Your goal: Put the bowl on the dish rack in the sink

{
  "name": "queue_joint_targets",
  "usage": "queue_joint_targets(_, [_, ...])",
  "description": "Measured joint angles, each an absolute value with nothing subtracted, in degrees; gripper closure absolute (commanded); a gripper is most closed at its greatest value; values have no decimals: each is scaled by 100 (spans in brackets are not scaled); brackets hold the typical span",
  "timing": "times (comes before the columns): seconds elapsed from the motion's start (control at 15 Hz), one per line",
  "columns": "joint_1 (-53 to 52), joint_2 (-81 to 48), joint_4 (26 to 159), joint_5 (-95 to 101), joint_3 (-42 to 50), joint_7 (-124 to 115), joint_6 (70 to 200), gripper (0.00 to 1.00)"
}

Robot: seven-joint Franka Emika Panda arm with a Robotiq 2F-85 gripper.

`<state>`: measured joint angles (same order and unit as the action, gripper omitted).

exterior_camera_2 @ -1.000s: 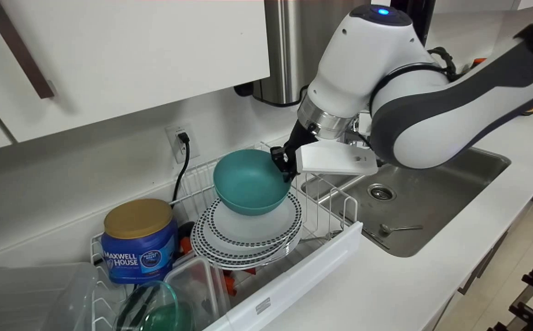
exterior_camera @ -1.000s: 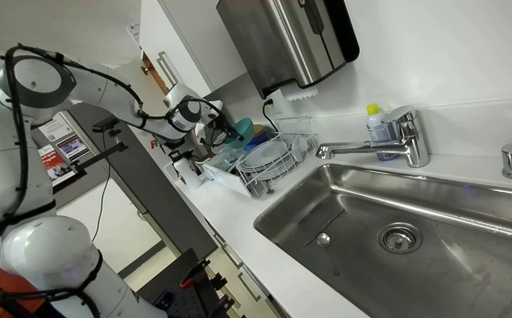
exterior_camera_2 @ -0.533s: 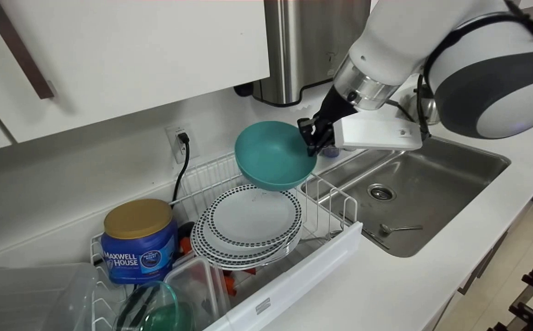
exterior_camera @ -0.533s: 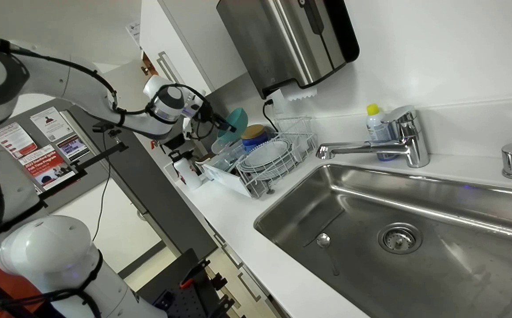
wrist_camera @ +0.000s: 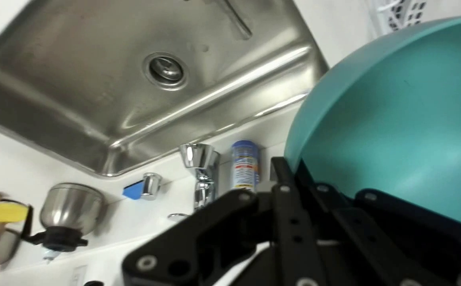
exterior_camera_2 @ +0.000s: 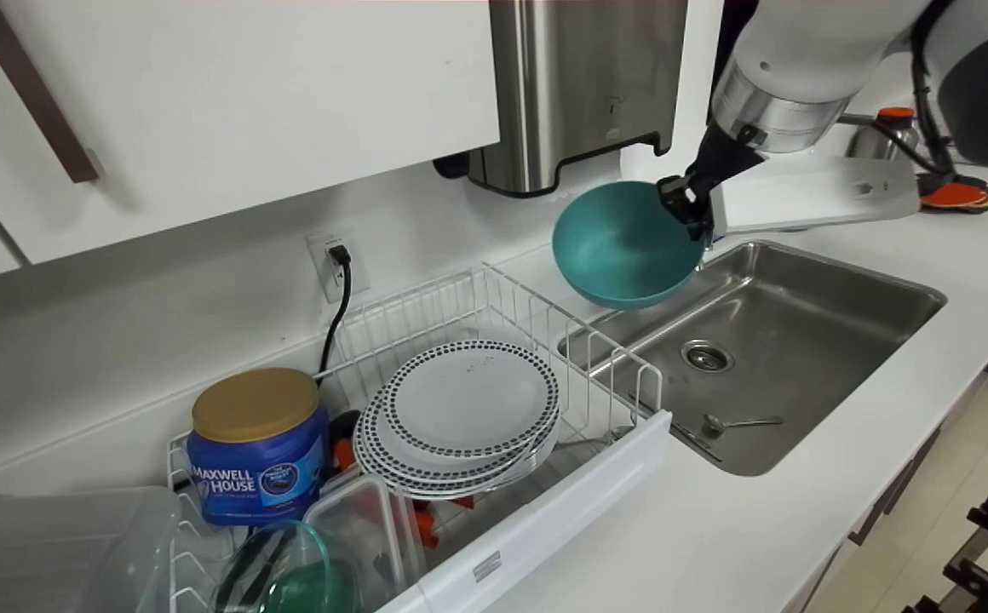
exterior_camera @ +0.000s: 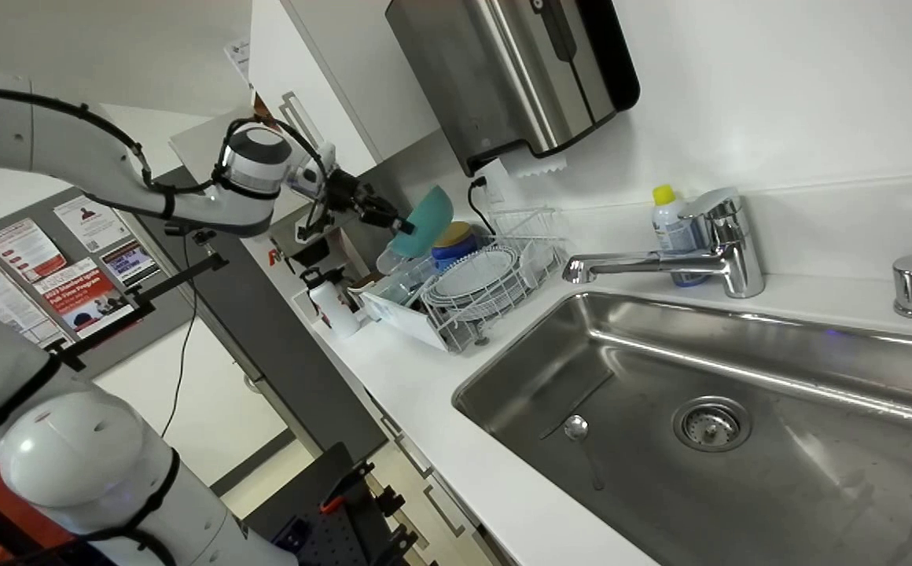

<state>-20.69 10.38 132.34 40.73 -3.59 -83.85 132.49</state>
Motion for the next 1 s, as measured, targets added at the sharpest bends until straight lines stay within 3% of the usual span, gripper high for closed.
queue_joint_targets(0.27, [-1543,1394,13511,3883,-755,-8357,12543,96])
queue_joint_targets(0.67, [-1438,1470,13602,3872,-828,-8357,12522,99])
queue_joint_targets(1.0, [-704,1235,13368,3924,-720,-8156,12524,99])
